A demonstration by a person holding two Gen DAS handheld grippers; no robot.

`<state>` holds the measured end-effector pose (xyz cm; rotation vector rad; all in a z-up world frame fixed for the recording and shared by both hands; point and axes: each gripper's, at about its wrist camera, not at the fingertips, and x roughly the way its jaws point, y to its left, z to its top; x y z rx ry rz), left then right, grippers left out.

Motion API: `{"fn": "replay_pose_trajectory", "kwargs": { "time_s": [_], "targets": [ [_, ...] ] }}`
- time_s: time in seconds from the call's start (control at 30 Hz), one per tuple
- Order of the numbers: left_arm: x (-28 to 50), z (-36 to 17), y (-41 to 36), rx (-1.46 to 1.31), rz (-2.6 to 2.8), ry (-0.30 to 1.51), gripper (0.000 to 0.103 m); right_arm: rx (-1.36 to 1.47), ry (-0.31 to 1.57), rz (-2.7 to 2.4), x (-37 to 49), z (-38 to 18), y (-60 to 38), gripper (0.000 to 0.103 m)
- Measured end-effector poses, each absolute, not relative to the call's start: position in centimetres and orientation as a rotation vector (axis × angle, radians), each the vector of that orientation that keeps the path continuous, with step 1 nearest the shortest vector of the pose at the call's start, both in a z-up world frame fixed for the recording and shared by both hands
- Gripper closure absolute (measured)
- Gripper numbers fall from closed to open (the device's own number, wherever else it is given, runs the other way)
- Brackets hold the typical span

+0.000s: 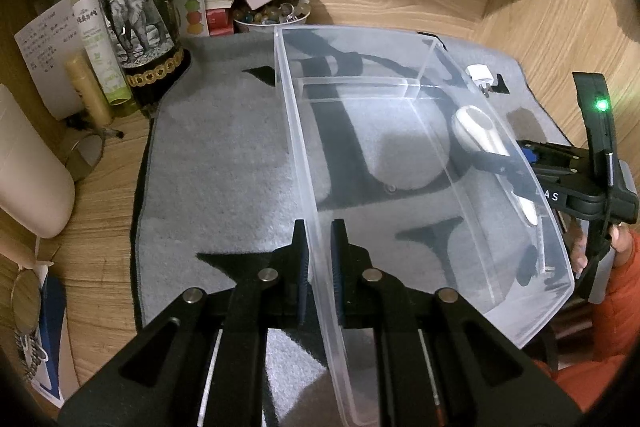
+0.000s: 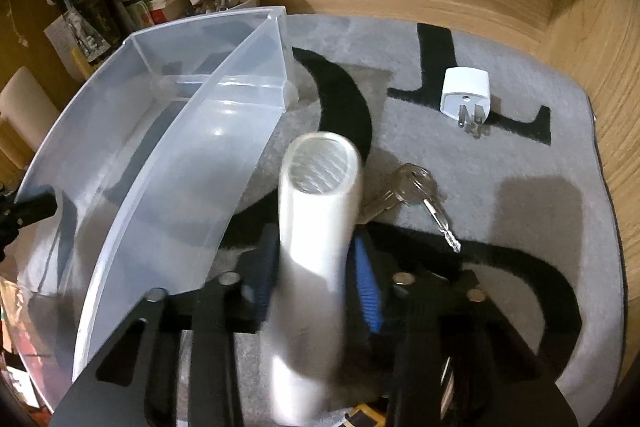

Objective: Organize rigid objects
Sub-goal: 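Grasp the white massager with the right gripper and lift it, then lower the white massager into the clear box and open the right gripper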

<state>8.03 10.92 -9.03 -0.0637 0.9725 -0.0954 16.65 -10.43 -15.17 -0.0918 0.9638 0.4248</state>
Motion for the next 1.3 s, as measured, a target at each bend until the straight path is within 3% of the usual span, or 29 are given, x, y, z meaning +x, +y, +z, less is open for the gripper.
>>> {"fn": "replay_pose_trajectory", "kwargs": {
  "time_s": [0.23,0.8,1.3],
  "targets": [
    [8.0,-9.0,10.8,-0.064,-0.092,0.969,0.093,-0.069,0.904,0.423,15.7,-14.1,-10.9,0.072],
    [8.1,-9.0,10.8,-0.058,-0.101,0.961,0.092,-0.010,0.622,0.431,13.0,-5.1,-11.3,0.072],
    [8.0,-9.2,10.7,-0.046,-0.105,0.949,0.092,-0.074,0.584,0.577,12.1,-3.2,-4.8,0.072]
  ]
}}
